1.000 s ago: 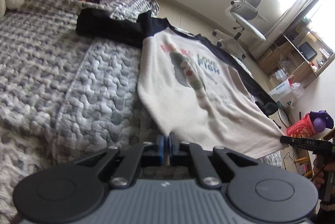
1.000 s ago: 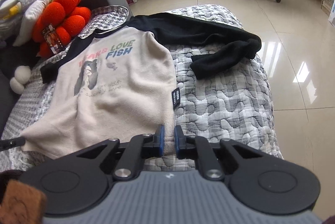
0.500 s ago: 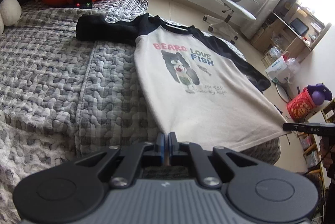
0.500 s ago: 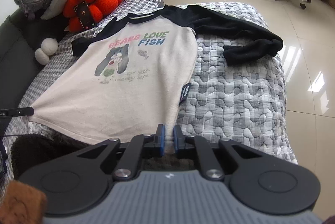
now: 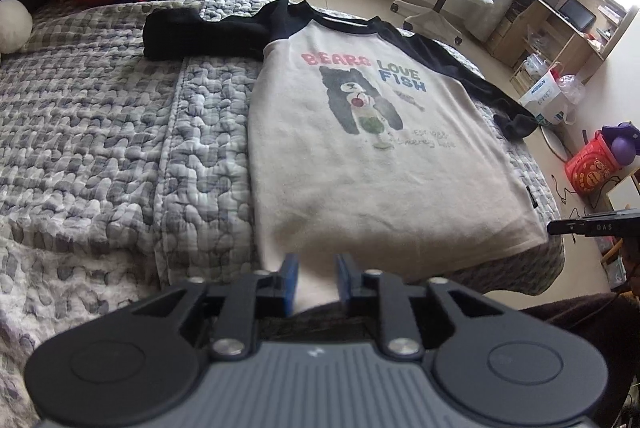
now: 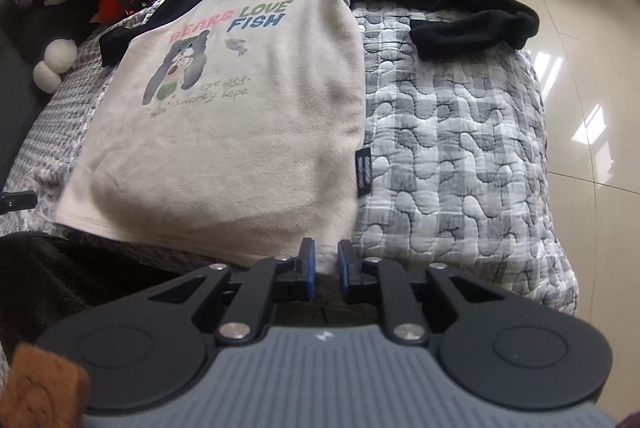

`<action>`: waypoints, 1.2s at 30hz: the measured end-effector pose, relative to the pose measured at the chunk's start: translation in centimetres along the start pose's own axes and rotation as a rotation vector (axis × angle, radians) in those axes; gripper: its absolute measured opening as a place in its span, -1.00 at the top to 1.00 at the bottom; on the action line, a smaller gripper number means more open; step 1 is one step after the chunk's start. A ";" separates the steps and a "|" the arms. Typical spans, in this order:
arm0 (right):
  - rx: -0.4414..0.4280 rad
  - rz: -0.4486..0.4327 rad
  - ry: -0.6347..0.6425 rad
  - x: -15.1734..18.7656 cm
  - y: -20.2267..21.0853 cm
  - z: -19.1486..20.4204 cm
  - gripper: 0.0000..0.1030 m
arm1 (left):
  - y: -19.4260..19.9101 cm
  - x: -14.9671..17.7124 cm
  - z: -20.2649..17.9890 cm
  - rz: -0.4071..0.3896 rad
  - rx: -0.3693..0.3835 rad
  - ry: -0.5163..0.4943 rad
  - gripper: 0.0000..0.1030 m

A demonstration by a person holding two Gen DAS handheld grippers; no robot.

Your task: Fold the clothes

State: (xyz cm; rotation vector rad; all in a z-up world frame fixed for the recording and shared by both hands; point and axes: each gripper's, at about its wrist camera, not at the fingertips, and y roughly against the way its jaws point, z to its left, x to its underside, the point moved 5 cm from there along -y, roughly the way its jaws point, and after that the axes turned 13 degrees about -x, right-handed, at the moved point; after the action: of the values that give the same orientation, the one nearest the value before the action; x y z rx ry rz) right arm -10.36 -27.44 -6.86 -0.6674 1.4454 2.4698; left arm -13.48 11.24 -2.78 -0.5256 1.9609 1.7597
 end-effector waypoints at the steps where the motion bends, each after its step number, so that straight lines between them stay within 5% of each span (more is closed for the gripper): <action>1: 0.007 -0.007 0.006 -0.2 0.2 0.1 0.38 | 0.1 -0.4 -0.1 -0.026 -0.003 -0.010 -0.03; 2: 0.014 -0.018 0.019 -0.5 0.3 0.3 0.05 | 0.3 -0.9 -0.3 -0.056 -0.008 -0.025 -0.10; 3: 0.022 -0.031 0.034 -0.8 0.4 0.5 -0.04 | 0.3 -1.3 -0.5 -0.082 -0.011 -0.041 -0.13; 8: 0.023 -0.072 0.069 -2.9 -0.1 1.5 -0.06 | -0.9 -4.3 -1.9 -0.174 0.016 -0.087 -0.59; 14: 0.015 -0.123 0.086 -6.8 -2.1 2.4 -0.06 | -4.0 -8.5 -4.2 -0.261 0.068 -0.147 -0.84; 26: 0.025 -0.312 0.049 -15.9 -8.0 0.8 -0.12 | -15.2 -16.2 -9.1 -0.336 0.245 -0.239 -0.99; 30: 0.046 -0.372 0.034 -18.5 -10.2 -0.7 -0.12 | -20.5 -16.5 -10.8 -0.259 0.292 -0.287 -0.99; 36: 0.063 -0.433 0.072 -20.3 -13.4 -2.2 -0.27 | -21.1 -16.0 -11.0 -0.304 0.317 -0.314 -0.99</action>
State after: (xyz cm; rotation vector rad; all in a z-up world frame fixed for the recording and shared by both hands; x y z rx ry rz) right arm 13.29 -21.58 -8.38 -0.9502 1.2368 2.0789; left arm 10.62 -2.29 -10.17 -0.3853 1.7819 1.2329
